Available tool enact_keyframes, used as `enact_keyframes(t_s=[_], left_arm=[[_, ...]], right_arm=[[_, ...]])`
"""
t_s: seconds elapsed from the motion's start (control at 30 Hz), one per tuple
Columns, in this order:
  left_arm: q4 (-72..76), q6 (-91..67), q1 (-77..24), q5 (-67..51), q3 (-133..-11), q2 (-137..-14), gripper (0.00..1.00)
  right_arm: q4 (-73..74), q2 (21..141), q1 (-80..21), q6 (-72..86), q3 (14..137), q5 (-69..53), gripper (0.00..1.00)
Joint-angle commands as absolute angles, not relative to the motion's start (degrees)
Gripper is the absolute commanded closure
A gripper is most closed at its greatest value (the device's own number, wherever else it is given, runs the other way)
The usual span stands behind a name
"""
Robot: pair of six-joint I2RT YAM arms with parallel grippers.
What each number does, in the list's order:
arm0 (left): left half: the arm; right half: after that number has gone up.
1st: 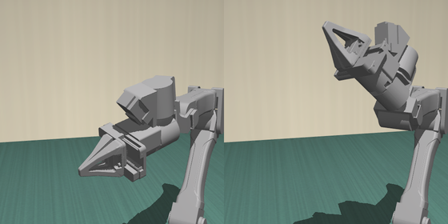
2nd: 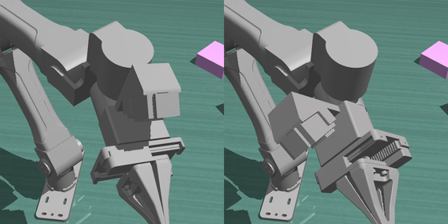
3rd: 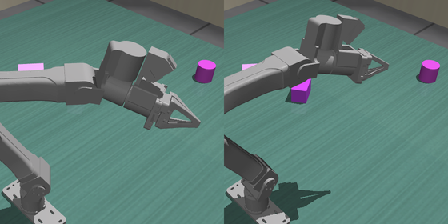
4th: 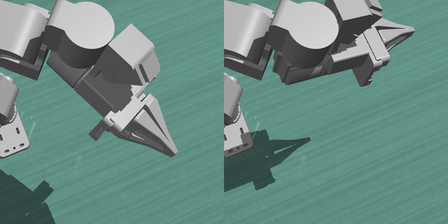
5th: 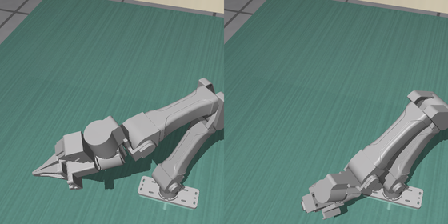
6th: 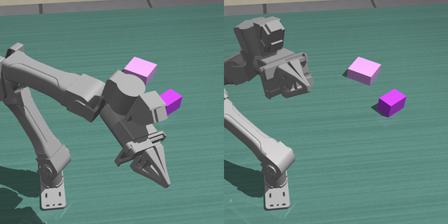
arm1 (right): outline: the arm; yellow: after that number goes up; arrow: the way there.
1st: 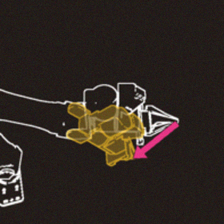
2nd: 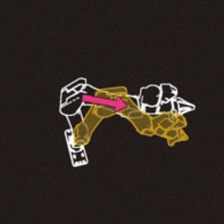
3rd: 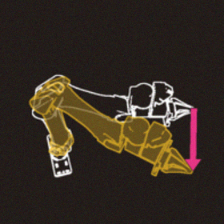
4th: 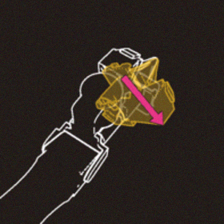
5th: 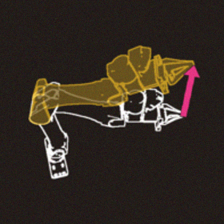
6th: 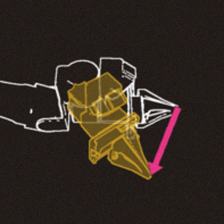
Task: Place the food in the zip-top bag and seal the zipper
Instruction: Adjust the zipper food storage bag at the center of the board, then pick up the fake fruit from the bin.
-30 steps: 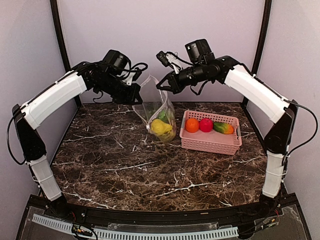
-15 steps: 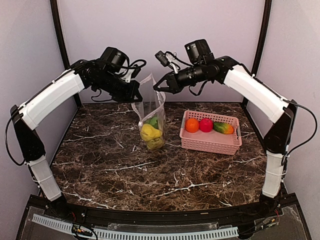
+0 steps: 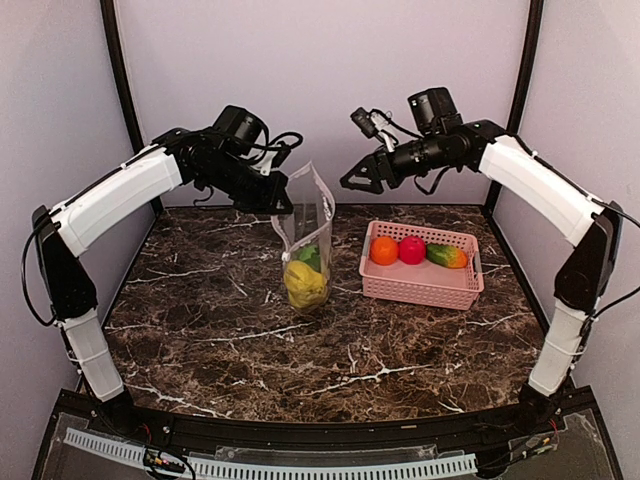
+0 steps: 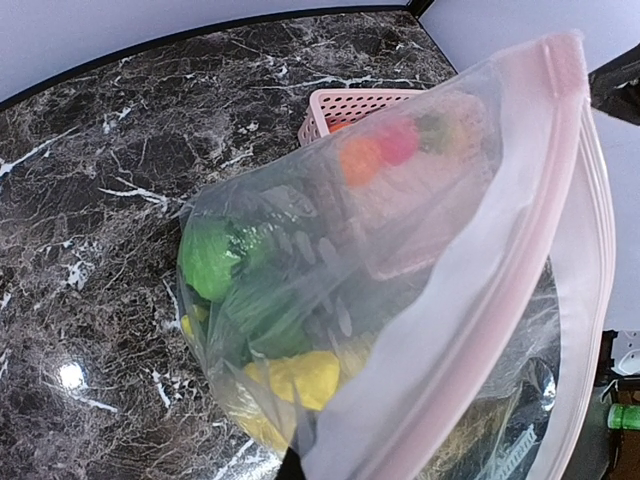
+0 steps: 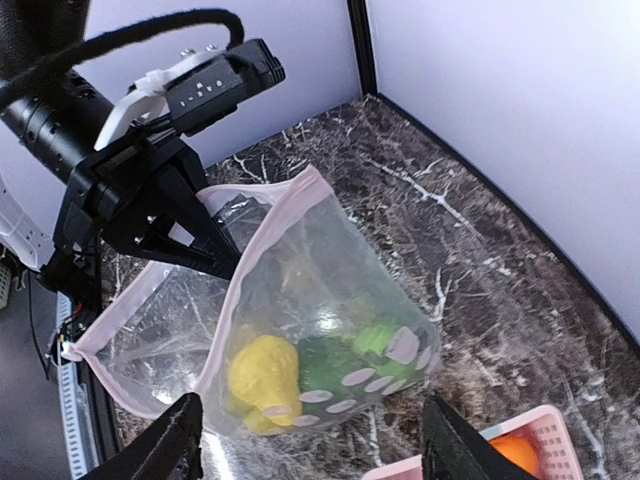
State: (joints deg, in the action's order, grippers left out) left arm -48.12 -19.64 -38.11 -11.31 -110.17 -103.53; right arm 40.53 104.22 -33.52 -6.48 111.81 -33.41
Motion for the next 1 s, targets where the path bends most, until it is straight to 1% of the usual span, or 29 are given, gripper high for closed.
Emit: enact_keyframes(t_s=[0.0, 0.13, 0.3, 0.5, 0.63, 0.77, 0.97], left_arm=[[-47.1, -19.1, -37.8, -12.9, -109.2, -103.8, 0.99], [-46.6, -19.6, -37.8, -13.9, -109.2, -104.0, 0.99], [-46.3, -19.7, -37.8, -14.1, -109.3, -104.1, 0.99], [-46.4, -19.3, -37.8, -14.7, -109.3, -104.2, 0.99], [-46.6, -19.2, -37.8, -14.7, -109.4, -104.3, 0.99], [-46.7, -19.3, -37.8, -15.0, -109.3, -104.3, 0.99], [-46.6, -19.3, -37.8, -14.6, -109.2, -104.3, 0.99]], right_arm=[[38.1, 98.6, -29.7, -8.6, 106.8, -35.9, 0.26], [38.3, 96.3, -26.6, -11.2, 101.1, -34.6, 0.26], [38.8, 95.2, -24.0, -16.7, 94.6, -27.0, 0.27], [38.8, 97.0, -22.9, -19.4, 90.3, -25.2, 0.26], [39.3, 100.8, -22.9, -20.5, 90.8, -22.7, 0.25], [40.4, 104.5, -22.9, -21.4, 93.0, -22.7, 0.22], [41.1, 111.2, -22.9, -22.9, 97.3, -19.0, 0.18]])
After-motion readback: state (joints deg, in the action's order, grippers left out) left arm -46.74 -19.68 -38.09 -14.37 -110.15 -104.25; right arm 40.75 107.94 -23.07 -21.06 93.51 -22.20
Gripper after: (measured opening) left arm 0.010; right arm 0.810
